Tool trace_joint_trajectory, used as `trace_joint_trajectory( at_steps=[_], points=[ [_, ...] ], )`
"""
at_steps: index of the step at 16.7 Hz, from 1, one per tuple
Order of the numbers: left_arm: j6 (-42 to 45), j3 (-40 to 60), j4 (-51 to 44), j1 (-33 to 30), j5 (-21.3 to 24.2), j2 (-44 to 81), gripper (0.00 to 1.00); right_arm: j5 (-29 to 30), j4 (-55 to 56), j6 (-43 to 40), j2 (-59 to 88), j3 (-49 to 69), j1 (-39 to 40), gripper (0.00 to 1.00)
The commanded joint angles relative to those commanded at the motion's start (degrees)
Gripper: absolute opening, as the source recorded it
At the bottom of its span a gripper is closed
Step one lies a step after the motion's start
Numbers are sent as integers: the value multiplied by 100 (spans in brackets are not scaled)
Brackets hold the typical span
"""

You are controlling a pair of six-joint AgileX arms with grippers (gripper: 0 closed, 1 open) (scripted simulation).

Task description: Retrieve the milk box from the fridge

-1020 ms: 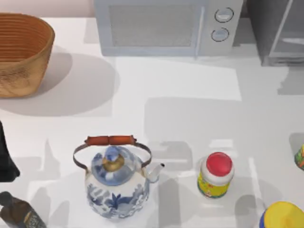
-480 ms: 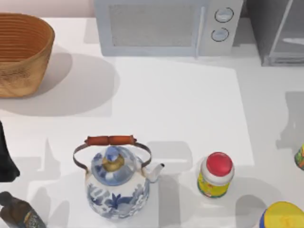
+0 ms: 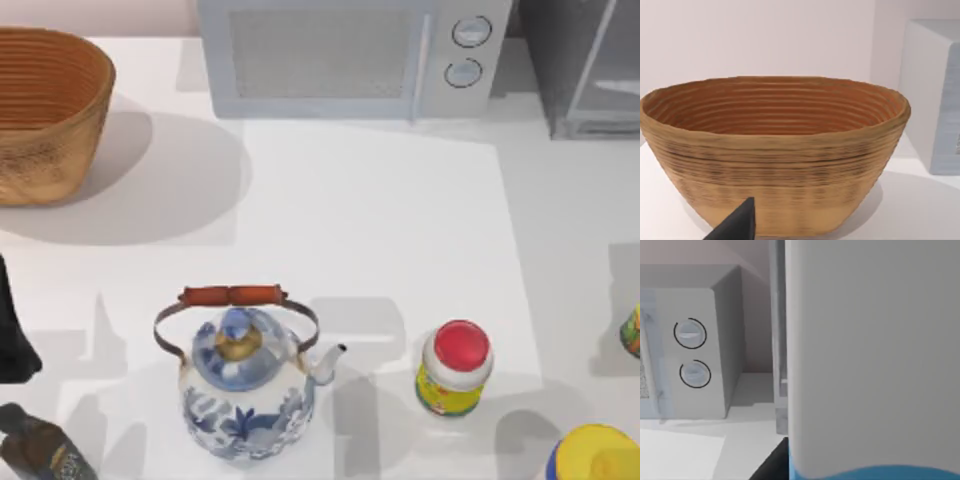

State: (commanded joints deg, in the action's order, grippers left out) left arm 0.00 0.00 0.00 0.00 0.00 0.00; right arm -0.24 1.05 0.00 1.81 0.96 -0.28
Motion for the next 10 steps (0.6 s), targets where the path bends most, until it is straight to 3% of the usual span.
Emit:
trace_joint_trajectory(
  at_steps=[10],
  points=[
    [0,0,0,0,0,0,100,-82,66,4,22,24,11,0]
  ],
)
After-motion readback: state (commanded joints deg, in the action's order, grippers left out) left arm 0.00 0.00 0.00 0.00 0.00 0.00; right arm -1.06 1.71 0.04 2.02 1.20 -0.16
